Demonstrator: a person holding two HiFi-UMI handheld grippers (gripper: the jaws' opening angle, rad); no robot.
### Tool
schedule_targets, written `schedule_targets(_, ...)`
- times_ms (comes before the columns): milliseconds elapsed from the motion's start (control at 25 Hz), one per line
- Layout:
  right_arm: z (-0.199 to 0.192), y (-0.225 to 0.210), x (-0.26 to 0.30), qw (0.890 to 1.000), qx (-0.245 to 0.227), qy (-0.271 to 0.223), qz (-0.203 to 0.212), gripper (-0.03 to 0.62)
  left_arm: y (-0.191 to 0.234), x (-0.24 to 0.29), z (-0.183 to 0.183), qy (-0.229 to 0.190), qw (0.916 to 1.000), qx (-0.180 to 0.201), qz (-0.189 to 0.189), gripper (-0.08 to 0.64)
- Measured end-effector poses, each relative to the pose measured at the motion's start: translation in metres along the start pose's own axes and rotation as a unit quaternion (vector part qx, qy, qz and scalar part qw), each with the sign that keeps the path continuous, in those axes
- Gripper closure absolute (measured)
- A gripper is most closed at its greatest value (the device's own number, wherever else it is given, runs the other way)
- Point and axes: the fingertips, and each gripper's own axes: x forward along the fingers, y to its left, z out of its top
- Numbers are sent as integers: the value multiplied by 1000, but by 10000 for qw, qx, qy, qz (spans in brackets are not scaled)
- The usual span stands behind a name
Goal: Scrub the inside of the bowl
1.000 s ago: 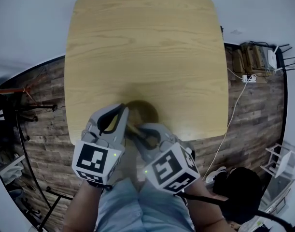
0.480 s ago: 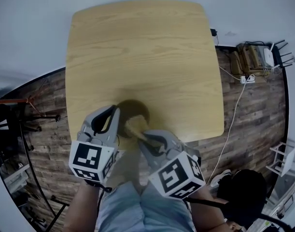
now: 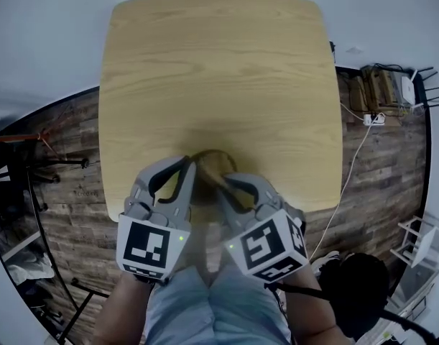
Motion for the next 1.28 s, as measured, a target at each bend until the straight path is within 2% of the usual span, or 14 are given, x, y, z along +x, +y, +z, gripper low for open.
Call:
schedule_targets(200, -11, -1, 12, 9986, 451, 277, 75, 549, -1, 3, 1, 26, 9999, 70, -110, 523)
schedule_targets(440, -15, 14, 15, 9911, 1115, 273, 672, 549, 6, 6, -1, 50, 9999, 93, -54, 522)
schedule_targets(640, -14, 36, 13, 9879, 1154, 255, 1008, 549, 5, 8, -2, 62, 9999, 99, -38, 518)
schedule_targets(840, -8, 47, 2, 9865, 1127, 143, 1176, 549, 12, 7, -5, 98, 9999, -69, 83, 520)
schedule_targets(960, -7, 53, -8, 9866, 1099, 54, 1205, 549, 19, 7, -6, 87, 9998, 114, 100, 523)
schedule_targets(1040, -4, 59, -16, 9867, 1058, -25, 1238, 549, 24, 7, -5, 67, 9999, 85, 95, 523)
schedule_targets(1160, 2, 60, -29, 9875, 1032, -220, 1168, 549, 25, 5, -5, 58, 9999, -99, 102, 525)
schedule_targets(1280, 6, 48, -42, 9899, 1043, -437, 858, 549, 19, 3, -3, 59, 9999, -112, 91, 525)
